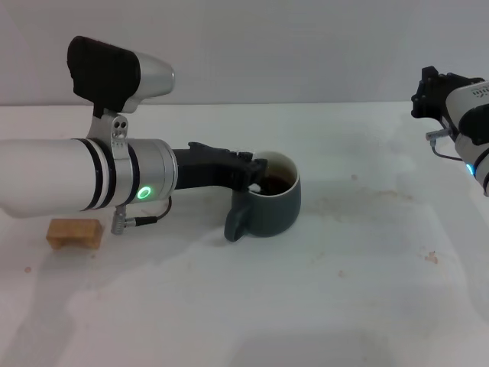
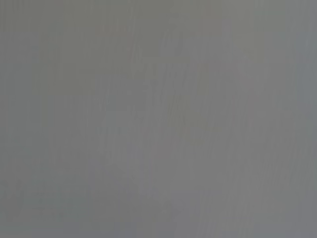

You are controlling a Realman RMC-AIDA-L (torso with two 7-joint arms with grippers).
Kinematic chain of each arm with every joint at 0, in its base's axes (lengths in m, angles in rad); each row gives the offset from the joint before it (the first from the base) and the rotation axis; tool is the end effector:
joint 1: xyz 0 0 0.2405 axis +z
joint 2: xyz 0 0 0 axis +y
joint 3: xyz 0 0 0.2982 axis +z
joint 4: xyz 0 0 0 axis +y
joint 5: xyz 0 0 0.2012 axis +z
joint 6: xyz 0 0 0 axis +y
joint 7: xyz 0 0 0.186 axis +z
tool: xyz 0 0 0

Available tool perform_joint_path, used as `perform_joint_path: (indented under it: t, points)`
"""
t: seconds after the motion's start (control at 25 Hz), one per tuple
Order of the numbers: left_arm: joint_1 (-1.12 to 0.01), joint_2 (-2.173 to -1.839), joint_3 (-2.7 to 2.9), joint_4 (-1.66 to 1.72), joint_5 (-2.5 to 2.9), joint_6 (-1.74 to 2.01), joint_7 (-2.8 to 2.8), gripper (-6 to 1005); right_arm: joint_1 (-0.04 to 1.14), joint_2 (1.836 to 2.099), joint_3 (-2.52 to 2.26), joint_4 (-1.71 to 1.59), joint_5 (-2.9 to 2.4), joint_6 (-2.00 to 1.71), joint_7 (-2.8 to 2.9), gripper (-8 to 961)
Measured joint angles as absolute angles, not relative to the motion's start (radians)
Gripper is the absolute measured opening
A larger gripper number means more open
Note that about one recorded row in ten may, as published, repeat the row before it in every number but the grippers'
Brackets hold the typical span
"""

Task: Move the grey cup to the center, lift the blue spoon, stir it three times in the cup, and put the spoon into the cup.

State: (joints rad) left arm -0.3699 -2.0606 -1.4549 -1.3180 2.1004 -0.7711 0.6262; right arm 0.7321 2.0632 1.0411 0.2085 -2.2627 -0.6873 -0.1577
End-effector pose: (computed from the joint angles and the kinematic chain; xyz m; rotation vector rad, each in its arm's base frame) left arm -0.1962 0.3899 -0.0984 -2.4339 -0.9026 -0.3464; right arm 0.2939 0.4941 -0.0481 -1.7147 0.4883 0.3948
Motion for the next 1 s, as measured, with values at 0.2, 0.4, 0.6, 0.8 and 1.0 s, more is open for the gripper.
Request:
perform_joint_path:
  t: [0.2, 0.4, 0.6, 0.8, 1.0]
  points:
    - [-0.370, -2.061, -1.461, -1.309, 2.082, -0.770, 0.634, 245, 0.734, 2.063, 1.045, 0.209, -2.263, -0.687, -0.158, 6]
    - [-0.354, -2.063, -1.481, -1.317, 2.076, -0.741, 0.636, 450, 0.733, 2.063, 1.046, 0.209, -2.263, -0.687, -0.159, 6]
    - [-0.282, -2.061, -1.502, -1.327, 1.993, -0.537, 0.715, 557, 0.722, 2.063, 1.057, 0.207, -2.259, -0.707, -0.160, 7]
    - [-0.224, -2.062, -1.507, -1.294, 1.812, -0.238, 0.900, 663, 0.677, 2.057, 1.132, 0.208, -2.259, -0.734, -0.160, 6]
    - [-0.271, -2.059, -1.526, -1.163, 1.775, 0.067, 0.933, 701, 0.605, 2.049, 1.215, 0.214, -2.259, -0.824, -0.162, 6]
